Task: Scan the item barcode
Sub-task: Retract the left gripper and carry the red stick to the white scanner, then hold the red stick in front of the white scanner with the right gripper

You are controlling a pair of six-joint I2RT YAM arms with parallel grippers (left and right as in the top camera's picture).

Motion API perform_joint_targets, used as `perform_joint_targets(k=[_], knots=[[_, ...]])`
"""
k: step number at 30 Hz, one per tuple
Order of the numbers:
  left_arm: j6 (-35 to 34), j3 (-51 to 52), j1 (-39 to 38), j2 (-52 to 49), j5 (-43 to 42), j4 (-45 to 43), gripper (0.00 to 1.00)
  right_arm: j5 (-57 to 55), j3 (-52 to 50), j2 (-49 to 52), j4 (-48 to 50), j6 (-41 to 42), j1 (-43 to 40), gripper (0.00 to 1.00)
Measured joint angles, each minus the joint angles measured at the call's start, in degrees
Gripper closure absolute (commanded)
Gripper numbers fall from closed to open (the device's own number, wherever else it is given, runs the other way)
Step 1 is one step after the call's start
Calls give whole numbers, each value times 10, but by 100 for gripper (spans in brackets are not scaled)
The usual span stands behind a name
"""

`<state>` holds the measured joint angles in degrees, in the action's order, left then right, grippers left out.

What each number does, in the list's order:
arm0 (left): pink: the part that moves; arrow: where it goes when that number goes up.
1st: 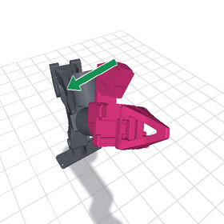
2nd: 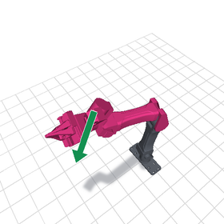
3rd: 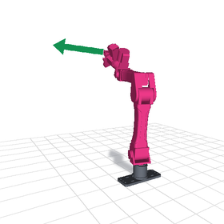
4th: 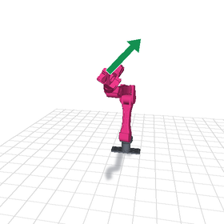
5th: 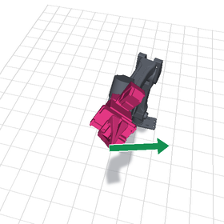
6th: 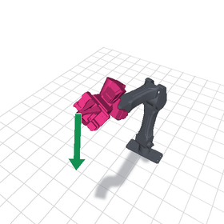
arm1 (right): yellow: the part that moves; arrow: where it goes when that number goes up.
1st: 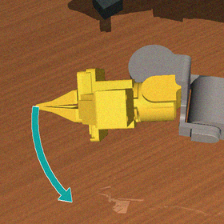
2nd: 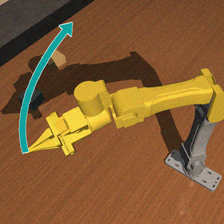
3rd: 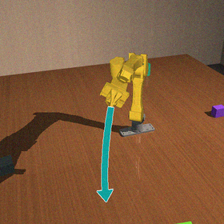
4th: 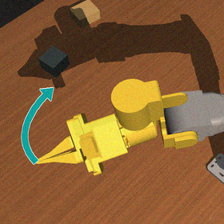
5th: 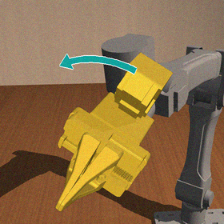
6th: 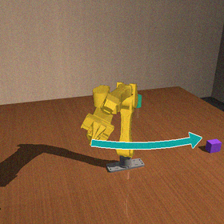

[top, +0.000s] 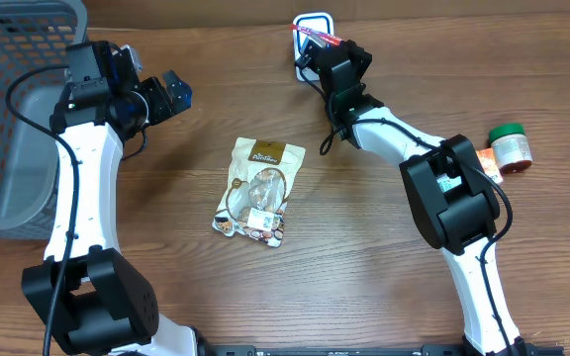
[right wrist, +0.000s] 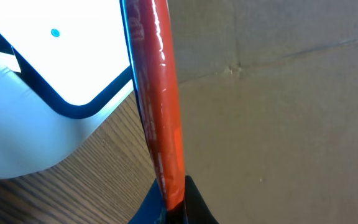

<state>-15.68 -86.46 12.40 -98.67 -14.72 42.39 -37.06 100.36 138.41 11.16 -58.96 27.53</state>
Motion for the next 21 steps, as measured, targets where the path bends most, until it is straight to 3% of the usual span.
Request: perform_joint_targets(k=[21], knots=[[0, 0, 0, 0, 0, 0, 0, -23, 0, 11, -13, 0, -1, 97]])
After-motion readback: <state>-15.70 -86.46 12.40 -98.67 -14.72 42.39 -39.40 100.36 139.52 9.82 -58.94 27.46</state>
